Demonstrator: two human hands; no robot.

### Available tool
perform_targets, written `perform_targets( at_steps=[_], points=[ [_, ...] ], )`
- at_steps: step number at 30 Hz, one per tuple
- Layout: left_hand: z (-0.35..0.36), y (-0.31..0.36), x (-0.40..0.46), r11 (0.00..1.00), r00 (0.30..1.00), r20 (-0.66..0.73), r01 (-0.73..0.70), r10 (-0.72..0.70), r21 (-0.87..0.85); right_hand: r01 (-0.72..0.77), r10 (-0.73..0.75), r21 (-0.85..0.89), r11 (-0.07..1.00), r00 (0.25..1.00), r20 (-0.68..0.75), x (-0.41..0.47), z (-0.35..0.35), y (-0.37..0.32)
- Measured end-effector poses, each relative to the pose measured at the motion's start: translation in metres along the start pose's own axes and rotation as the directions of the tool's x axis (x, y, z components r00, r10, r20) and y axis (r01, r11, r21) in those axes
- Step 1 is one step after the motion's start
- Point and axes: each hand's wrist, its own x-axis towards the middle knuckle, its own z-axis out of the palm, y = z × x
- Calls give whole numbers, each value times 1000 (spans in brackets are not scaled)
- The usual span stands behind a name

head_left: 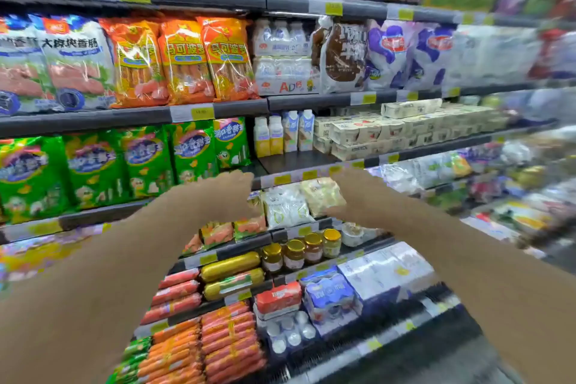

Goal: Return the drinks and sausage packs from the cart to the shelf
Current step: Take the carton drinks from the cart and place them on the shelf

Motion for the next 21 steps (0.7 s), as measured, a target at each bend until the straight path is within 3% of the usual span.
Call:
perform_targets(
  at_steps=[7, 13, 21],
  points=[
    [29, 129, 58, 968, 966, 61, -252, 252, -10, -238, 242, -61, 969, 969, 53, -78, 27, 127],
    [39, 284, 89, 874, 872, 68, -486, 485, -12, -438, 443, -90, 895, 895, 47, -162, 44, 245],
    [39, 478, 101, 749, 746, 97, -662, 659, 3, -671, 672, -51, 740, 734, 102, -267, 49, 379]
  ],
)
